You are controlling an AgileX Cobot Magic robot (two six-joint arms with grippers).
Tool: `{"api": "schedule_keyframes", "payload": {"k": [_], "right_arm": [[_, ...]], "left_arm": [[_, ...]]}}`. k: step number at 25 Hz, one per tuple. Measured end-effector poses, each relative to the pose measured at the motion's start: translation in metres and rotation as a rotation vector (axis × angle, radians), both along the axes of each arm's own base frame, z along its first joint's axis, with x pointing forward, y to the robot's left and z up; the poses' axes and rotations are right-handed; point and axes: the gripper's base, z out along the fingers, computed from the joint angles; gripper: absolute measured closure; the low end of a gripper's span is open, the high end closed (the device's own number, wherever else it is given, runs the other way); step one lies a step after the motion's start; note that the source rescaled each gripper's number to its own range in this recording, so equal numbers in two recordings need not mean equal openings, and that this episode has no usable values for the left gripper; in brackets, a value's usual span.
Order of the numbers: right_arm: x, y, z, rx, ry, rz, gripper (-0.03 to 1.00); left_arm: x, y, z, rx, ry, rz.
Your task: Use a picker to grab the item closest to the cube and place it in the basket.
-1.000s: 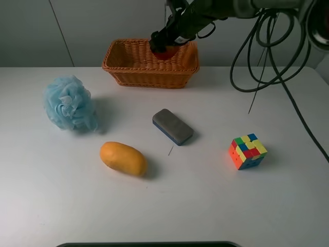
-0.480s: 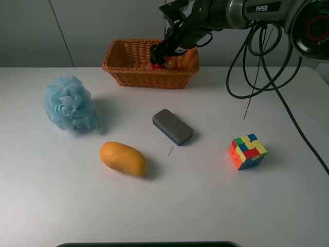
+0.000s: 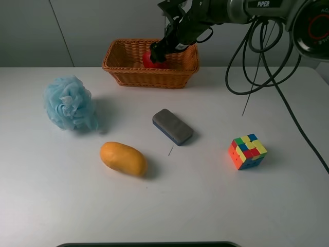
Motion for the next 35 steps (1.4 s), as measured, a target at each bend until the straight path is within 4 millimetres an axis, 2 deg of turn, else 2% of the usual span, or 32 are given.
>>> {"api": "schedule_keyframes", "payload": {"k": [3,5,7,11,15,16,19,22,25,30,35], "right_arm": [[-0.008,-0.008,0.037,-0.033,0.013,0.024,-0.03],[-0.017,-0.026,0.078,-0.041,0.02,0.016,-0.03],[-0.027,-0.049,0.108,-0.057,0.049,-0.002,-0.03],[-0.054,-0.113,0.175,-0.09,0.068,-0.089,-0.03],[-0.082,-0.176,0.227,-0.084,0.03,-0.233,-0.03],[-0.091,-0.195,0.24,-0.078,0.004,-0.287,-0.03],[-0.131,-0.235,0.268,-0.071,-0.048,-0.399,-0.03],[-0.177,-0.262,0.282,-0.07,-0.072,-0.496,-0.03],[-0.237,-0.27,0.285,-0.073,-0.093,-0.569,-0.03],[-0.315,-0.249,0.274,0.029,-0.319,-0.59,-0.03],[-0.362,-0.232,0.241,0.13,-0.464,-0.584,-0.03]], "left_arm": [[0.0,0.0,0.0,0.0,0.0,0.0],[0.0,0.0,0.0,0.0,0.0,0.0],[0.0,0.0,0.0,0.0,0.0,0.0],[0.0,0.0,0.0,0.0,0.0,0.0],[0.0,0.0,0.0,0.0,0.0,0.0],[0.0,0.0,0.0,0.0,0.0,0.0],[0.0,0.0,0.0,0.0,0.0,0.0],[0.0,0.0,0.0,0.0,0.0,0.0],[0.0,0.0,0.0,0.0,0.0,0.0],[0.0,0.0,0.0,0.0,0.0,0.0],[0.0,0.0,0.0,0.0,0.0,0.0]]}}
